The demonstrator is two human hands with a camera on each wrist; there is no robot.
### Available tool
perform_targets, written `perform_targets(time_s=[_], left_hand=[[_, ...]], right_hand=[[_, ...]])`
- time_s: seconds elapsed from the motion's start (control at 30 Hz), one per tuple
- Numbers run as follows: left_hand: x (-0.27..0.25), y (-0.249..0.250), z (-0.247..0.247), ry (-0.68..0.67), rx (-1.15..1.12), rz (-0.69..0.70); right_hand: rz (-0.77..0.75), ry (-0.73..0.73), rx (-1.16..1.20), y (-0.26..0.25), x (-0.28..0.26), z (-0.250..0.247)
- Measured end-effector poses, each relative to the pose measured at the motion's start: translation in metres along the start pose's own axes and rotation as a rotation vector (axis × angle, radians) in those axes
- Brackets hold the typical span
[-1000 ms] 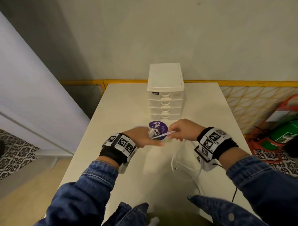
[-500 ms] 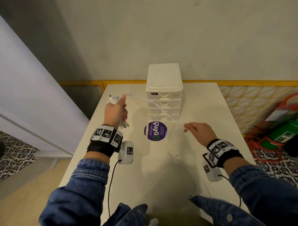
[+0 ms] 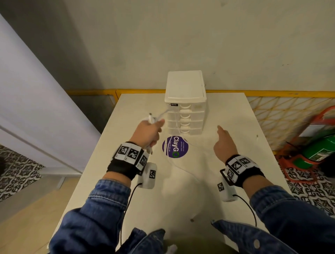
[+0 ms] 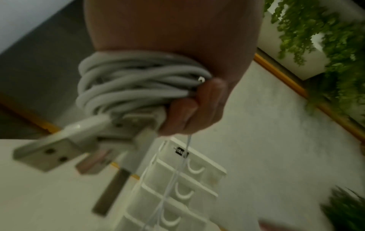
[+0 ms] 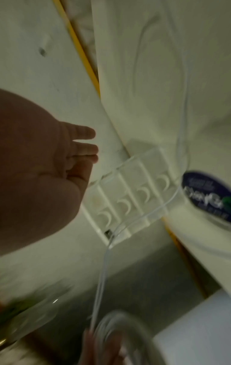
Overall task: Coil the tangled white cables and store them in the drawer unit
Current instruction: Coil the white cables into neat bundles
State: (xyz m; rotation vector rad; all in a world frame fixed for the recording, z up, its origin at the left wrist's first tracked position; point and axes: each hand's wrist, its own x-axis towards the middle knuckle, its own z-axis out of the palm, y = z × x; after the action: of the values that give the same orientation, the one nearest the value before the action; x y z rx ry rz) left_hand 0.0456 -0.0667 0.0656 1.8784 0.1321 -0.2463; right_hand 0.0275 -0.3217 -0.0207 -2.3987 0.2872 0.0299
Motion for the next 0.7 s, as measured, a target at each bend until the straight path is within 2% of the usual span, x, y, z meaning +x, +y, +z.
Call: perform_targets(time_s=[0.1, 0.17, 0.23, 0.3, 0.37, 0.5, 0.6, 0.63, 0.7], left_hand=[[-0.007, 0.001, 0.015, -0.182, 0.017, -0.045], [-0.014, 0.007, 0.020, -0.340, 0.011, -0.047], [-0.020, 0.013, 0.024, -0.495, 0.013, -0.001], [-0.023, 0.017, 0.024, -0.615, -0.020, 0.055], [-0.023, 0.020, 0.020, -0.723, -0.146, 0.080], [-0.021, 0.025, 0.013, -0.967, -0.600, 0.195], [-0.017, 0.037, 0.014, -0.943, -0.847, 0.368], [-0.016, 0.042, 0.014, -0.885, -0.906, 0.404], [-0.014, 0.048, 0.015, -0.653, -0.953, 0.412]], right_hand=[[-0.239, 0.091, 0.151, -0.041, -0.004, -0.008], [-0.447, 0.040, 0.174, -0.063, -0.007, -0.004], [-0.569, -0.041, 0.196, -0.076, -0.009, 0.003], [-0.588, -0.066, 0.288, -0.084, -0.014, 0.009], [-0.547, -0.071, 0.373, -0.088, -0.018, 0.012], [-0.434, -0.178, 0.313, -0.078, -0.021, 0.025], [-0.394, -0.259, 0.288, -0.070, -0.030, 0.041], [-0.389, -0.280, 0.308, -0.069, -0.035, 0.046], [-0.353, -0.327, 0.349, -0.067, -0.041, 0.052]])
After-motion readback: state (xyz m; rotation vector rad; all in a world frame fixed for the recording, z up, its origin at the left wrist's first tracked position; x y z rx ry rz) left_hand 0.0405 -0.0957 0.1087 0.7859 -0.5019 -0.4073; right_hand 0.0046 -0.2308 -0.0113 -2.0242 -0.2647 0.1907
